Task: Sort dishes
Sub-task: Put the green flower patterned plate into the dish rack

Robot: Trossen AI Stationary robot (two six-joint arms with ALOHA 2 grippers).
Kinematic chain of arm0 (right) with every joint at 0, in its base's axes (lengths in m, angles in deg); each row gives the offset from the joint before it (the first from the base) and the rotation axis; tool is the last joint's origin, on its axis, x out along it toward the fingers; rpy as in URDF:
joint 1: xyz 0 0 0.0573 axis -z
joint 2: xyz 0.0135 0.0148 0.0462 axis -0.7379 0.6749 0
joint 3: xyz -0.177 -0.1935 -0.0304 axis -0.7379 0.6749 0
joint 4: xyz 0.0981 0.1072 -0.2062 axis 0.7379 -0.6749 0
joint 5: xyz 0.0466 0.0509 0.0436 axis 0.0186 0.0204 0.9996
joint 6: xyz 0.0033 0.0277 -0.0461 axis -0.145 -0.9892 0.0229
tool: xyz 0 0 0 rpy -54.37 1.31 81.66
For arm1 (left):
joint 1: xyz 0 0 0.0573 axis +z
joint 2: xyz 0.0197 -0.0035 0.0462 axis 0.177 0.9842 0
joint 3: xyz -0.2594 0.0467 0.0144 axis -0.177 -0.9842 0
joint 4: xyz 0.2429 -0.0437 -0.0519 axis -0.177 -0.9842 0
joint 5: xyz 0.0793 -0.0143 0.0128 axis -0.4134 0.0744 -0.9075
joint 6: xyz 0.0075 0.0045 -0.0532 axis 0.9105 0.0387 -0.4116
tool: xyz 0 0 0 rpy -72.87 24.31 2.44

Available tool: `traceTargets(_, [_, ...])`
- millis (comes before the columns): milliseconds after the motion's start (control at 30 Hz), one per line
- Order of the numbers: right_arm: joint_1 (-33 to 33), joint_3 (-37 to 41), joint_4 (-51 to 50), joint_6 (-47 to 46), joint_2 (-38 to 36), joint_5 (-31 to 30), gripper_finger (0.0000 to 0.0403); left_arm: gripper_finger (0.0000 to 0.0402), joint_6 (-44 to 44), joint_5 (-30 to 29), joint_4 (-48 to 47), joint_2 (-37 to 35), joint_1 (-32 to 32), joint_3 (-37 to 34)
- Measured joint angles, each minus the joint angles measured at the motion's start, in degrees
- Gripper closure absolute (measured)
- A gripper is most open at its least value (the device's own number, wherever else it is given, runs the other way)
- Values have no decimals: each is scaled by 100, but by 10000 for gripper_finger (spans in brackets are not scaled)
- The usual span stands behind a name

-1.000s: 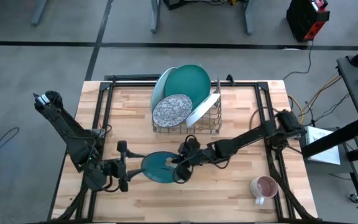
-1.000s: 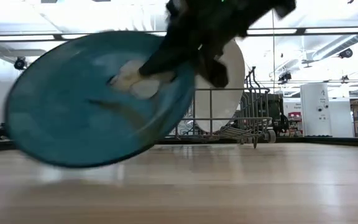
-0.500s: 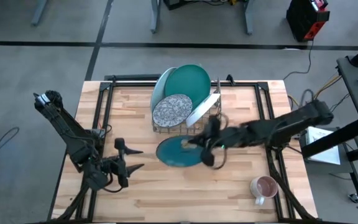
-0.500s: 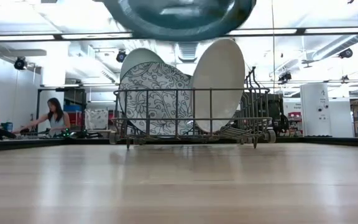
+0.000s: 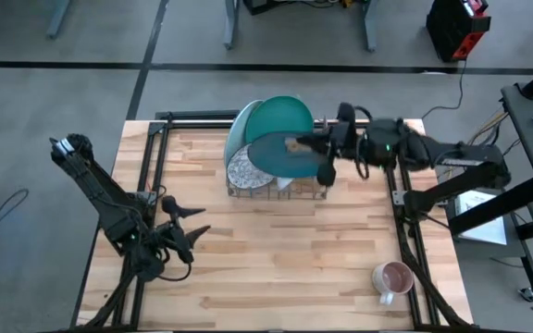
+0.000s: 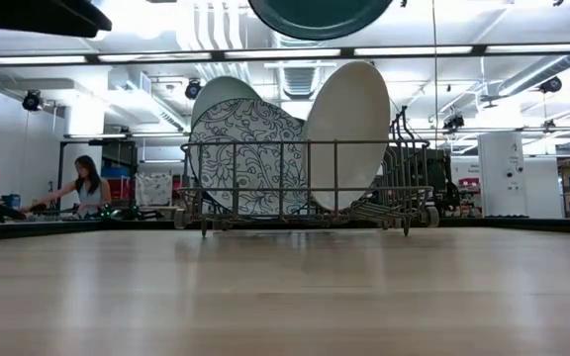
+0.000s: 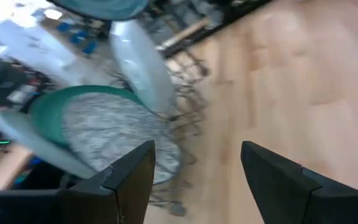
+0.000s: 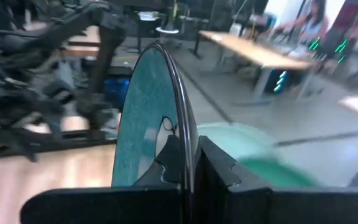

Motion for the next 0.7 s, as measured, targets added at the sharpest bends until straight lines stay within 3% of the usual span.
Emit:
traceTargets(100, [429, -386, -70, 585, 148, 403, 396, 172, -104, -505, -136, -75, 7, -110])
traceTargets(400, [1830, -1710, -697, 1646, 952, 3282, 396, 172, 174, -1253, -205, -575, 163, -249])
traceTargets(567, [2133, -2177, -1269, 3161, 1567, 4230, 396, 172, 1000, -1311, -234, -1045, 282, -249])
traceTargets(700, [2117, -2564, -1492, 4039, 2057, 4383, 396, 172, 1118, -1713, -243, -1427, 307, -249])
